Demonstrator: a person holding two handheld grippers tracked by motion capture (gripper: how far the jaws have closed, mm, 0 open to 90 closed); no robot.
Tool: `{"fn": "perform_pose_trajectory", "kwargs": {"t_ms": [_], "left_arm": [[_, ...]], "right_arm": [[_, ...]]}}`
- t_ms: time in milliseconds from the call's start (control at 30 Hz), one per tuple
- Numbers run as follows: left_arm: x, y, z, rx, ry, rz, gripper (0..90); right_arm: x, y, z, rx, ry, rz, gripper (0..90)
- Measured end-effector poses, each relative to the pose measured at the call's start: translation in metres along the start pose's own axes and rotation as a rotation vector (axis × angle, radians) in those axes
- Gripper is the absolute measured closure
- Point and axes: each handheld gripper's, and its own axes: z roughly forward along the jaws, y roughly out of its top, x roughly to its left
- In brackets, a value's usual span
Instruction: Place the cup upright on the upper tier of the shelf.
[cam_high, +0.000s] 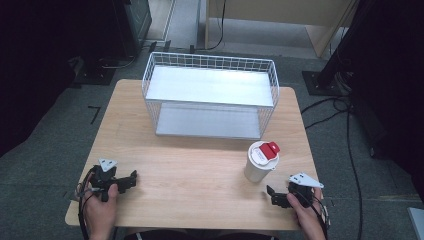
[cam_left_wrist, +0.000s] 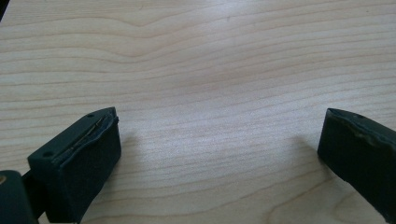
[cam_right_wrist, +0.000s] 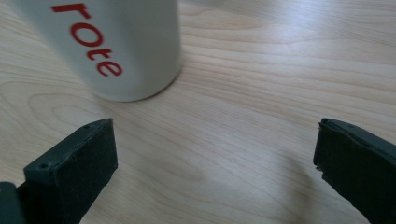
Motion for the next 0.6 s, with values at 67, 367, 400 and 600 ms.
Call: {"fn": "perform_pose_trajectory", "kwargs": {"t_ms": [67, 367, 400, 600], "left_arm": [[0.000, 0.000, 0.000, 0.000, 0.000, 0.000, 0.0], [0.000, 0.000, 0.000, 0.000, 0.000, 0.000, 0.0], [0.000, 0.000, 0.000, 0.000, 0.000, 0.000, 0.0], [0.000, 0.000, 0.000, 0.000, 0.000, 0.000, 0.0]], "right_arm": [[0.003, 0.001, 0.001, -0.003, 0.011, 0.001, 0.0], [0.017, 0.006, 0.003, -0.078, 0.079, -0.013, 0.0], [0.019, 0.006, 0.003, -0.087, 0.083, -0.011, 0.0], [0.028, 0.013, 0.000, -0.175, 0.115, 0.000, 0.0]]}}
